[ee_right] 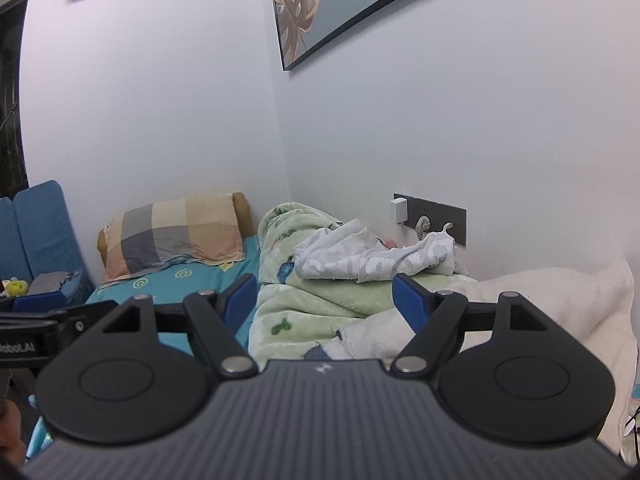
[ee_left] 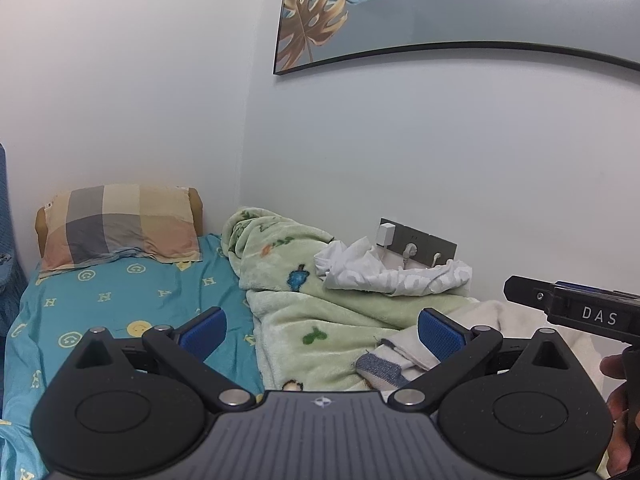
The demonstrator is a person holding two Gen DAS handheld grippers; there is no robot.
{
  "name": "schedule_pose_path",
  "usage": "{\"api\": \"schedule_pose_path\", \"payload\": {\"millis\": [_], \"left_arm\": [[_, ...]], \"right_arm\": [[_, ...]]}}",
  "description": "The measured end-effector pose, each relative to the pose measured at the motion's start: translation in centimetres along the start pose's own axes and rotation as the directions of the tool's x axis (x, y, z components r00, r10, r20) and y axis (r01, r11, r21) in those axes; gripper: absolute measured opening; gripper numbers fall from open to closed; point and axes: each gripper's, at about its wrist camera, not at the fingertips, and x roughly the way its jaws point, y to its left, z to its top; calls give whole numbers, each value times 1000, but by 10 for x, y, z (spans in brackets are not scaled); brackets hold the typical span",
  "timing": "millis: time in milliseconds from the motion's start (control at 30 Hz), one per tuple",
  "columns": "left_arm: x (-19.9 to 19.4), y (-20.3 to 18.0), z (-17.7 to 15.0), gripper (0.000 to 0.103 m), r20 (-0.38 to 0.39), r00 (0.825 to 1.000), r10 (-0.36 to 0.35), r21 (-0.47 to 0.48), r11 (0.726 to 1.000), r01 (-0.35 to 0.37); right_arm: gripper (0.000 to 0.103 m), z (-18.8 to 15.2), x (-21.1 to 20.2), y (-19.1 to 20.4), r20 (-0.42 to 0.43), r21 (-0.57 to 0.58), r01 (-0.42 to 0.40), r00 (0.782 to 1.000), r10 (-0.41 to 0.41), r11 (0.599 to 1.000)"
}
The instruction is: Fold clothes
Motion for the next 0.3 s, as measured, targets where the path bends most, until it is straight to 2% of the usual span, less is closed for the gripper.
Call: {"api": "schedule_pose_path", "payload": {"millis": [300], "left_arm": [[2, 1, -1, 103, -3, 1000, 6, -1, 1000, -6]], "right_arm": [[76, 0, -3, 0, 4, 0, 9, 1000, -9, 1000]]}}
